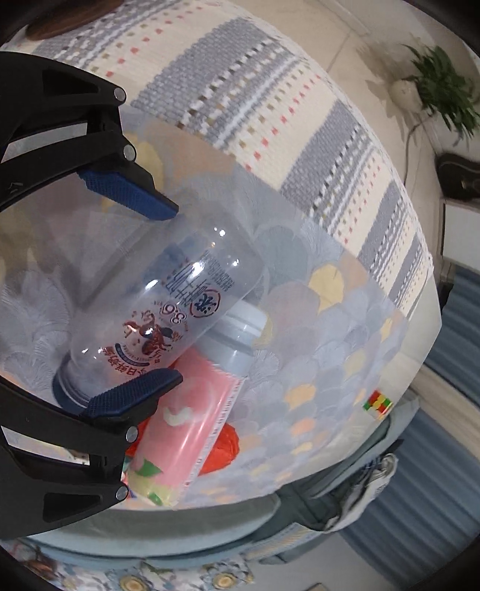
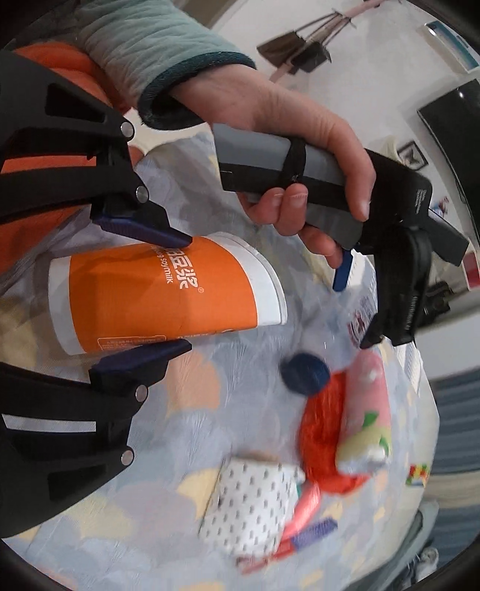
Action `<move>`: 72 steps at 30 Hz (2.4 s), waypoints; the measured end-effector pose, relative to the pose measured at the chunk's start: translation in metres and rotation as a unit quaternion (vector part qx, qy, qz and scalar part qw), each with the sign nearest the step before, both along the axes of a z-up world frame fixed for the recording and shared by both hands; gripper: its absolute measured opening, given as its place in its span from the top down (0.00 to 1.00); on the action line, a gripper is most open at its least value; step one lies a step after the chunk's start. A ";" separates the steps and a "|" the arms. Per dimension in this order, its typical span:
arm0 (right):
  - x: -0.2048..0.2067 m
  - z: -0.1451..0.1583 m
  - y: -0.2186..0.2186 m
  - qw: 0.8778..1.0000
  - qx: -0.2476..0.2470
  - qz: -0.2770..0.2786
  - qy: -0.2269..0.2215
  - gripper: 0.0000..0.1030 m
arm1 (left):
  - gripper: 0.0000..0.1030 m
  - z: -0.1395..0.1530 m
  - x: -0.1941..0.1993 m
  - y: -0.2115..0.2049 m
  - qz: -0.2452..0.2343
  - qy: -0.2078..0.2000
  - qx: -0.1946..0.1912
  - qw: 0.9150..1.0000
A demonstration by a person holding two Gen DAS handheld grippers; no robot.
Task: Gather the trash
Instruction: 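Grasp the clear plastic bottle with the left gripper while the right grasps the orange paper cup, then carry both items over the light-blue basket and open both grippers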
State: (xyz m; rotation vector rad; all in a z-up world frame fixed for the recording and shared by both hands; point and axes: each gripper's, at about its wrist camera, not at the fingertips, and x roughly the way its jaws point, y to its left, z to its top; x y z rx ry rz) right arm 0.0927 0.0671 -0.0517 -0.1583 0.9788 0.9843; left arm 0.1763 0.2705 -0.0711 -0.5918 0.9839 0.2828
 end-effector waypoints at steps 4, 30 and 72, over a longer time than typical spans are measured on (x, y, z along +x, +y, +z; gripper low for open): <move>-0.011 0.016 -0.033 0.995 -0.029 -0.076 -0.051 0.55 | 0.18 0.000 0.011 -0.014 -0.024 0.014 0.034 0.999; 0.006 0.001 -0.131 0.962 -0.033 -0.272 -0.014 0.44 | 0.41 0.021 -0.092 -0.117 -0.316 -0.044 0.115 0.941; 0.053 -0.040 -0.361 0.779 -0.096 -0.617 -0.054 0.57 | 0.41 0.048 0.013 -0.422 -0.498 -0.140 0.066 0.853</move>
